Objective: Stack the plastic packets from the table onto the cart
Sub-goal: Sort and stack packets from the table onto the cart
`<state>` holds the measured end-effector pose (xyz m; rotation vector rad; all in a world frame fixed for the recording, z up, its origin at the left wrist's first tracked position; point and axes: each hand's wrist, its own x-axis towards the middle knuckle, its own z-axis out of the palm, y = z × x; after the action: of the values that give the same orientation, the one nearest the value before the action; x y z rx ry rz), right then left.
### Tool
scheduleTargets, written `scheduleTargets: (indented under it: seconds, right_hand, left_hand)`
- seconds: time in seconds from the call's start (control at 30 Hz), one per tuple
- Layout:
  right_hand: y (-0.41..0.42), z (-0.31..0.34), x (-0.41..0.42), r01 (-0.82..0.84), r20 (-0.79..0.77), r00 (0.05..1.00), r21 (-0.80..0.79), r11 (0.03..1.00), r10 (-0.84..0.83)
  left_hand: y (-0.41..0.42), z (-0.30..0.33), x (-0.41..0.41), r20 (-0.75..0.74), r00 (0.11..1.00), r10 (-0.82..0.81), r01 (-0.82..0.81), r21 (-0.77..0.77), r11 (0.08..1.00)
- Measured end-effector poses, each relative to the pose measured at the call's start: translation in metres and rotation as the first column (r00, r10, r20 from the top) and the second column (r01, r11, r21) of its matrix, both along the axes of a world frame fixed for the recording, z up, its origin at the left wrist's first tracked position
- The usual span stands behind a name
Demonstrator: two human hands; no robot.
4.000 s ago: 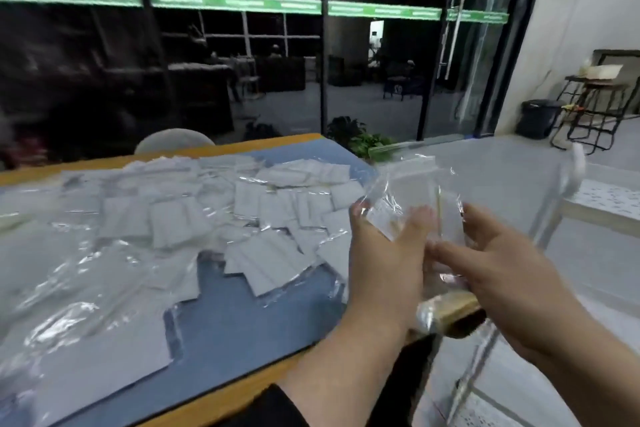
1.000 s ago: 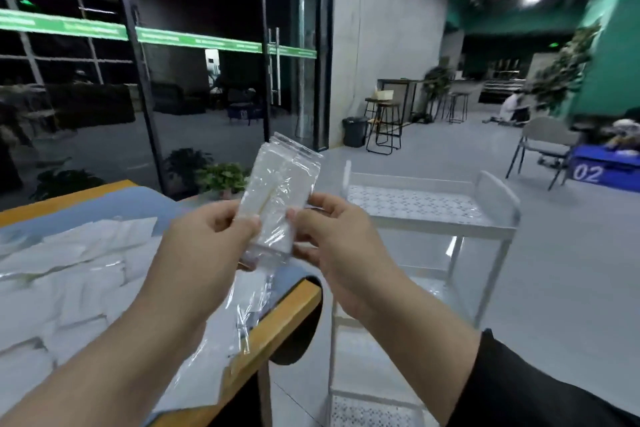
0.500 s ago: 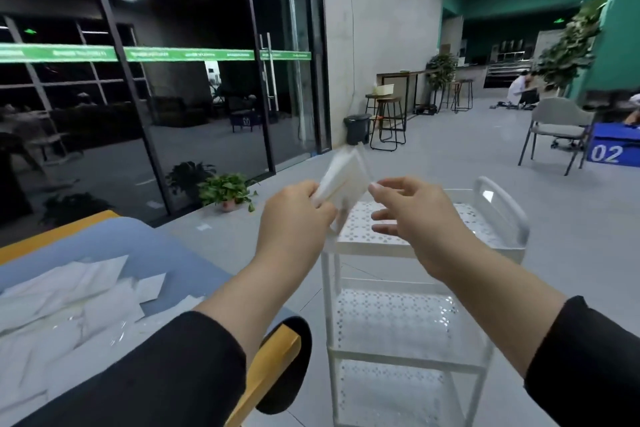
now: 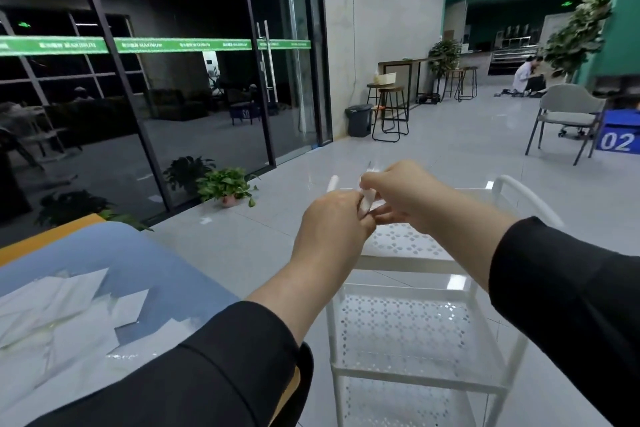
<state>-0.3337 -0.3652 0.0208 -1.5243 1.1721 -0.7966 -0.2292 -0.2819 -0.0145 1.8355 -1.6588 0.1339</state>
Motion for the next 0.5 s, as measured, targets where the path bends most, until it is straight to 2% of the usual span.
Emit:
scheduleTargets:
  seconds: [0.1, 0.23, 0.3, 0.37, 0.4, 0.5]
  right_hand:
    - [-0.007, -0.004, 0.011, 0.027, -0.159, 0.986, -0.081, 0.996, -0.040]
    - [-0.018, -0.008, 0.020, 0.018, -0.393, 0.912, -0.257, 0.966, -0.122]
    - [-0.026, -0.007, 0.020, 0.003, -0.463, 0.870, -0.340, 0.941, -0.170]
    - [-0.034, -0.005, 0.018, -0.010, -0.500, 0.841, -0.396, 0.918, -0.207]
    - [-0.037, -0.004, 0.018, -0.020, -0.510, 0.832, -0.419, 0.908, -0.217]
    - [-0.043, -0.006, 0.022, -0.063, -0.561, 0.787, -0.489, 0.870, -0.258]
  left_hand:
    - [-0.006, -0.011, 0.006, 0.044, 0.999, -0.014, 0.013, 0.018, 1.000]
    - [-0.007, -0.013, 0.008, 0.081, 0.993, -0.082, 0.080, 0.038, 0.996]
    - [-0.001, -0.009, 0.018, 0.082, 0.993, -0.087, 0.096, -0.112, 0.989]
    - [0.004, -0.004, 0.032, 0.004, 0.999, -0.036, 0.036, -0.256, 0.966]
    - [0.004, -0.002, 0.040, -0.072, 0.997, 0.004, -0.021, -0.240, 0.971]
    - [-0.006, -0.006, 0.058, -0.310, 0.944, 0.115, -0.123, -0.008, 0.992]
